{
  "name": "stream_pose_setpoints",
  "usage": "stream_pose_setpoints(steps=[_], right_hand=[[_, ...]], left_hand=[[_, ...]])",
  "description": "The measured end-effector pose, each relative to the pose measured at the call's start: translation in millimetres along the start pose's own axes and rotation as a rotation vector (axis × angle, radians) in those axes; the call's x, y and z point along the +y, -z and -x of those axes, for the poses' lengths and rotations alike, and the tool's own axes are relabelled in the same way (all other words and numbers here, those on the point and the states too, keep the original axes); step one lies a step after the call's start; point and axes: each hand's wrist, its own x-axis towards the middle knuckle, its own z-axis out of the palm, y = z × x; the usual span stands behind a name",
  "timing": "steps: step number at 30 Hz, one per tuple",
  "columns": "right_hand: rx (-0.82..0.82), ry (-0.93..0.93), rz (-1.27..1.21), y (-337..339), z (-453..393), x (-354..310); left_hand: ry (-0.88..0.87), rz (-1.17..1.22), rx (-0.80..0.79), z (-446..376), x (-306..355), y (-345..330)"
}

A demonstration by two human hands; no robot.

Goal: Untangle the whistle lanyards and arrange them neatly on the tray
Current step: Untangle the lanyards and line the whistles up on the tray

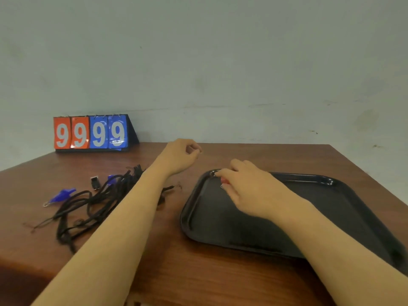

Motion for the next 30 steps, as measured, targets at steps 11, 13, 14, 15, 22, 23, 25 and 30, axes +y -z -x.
stream_pose_setpoints(steps=[11,13,14,15,22,23,25,30], right_hand=[[-0.035,0.259,-0.093,3.3,4.3,-31.5],[-0.040,0.246,-0.093,1.9,4.6,-30.8],[-0.045,0.239,-0.093,1.8,4.4,-29.7],[-0.050,0.232,-0.095,1.6,4.1,-28.3],[-0.052,0.199,-0.096,-3.3,2.3,-22.4],[-0.049,0.197,-0.095,-4.0,1.5,-22.0],[-0.040,0.198,-0.093,-5.3,0.7,-21.8],[-0.055,0.188,-0.100,-7.8,0.2,-17.9]], left_hand=[[0.412,-0.374,-0.072,104.3,-136.8,117.3],[0.418,-0.407,-0.096,103.3,-141.9,114.0],[0.419,-0.424,-0.098,100.1,-143.2,112.0],[0.417,-0.433,-0.099,95.9,-143.9,110.8],[0.504,-0.575,-0.042,69.9,-166.0,109.9],[0.533,-0.582,-0.021,66.7,-172.3,111.0],[0.625,-0.531,-0.087,59.6,-178.5,111.1],[0.626,-0.465,-0.234,50.9,-158.0,104.5]])
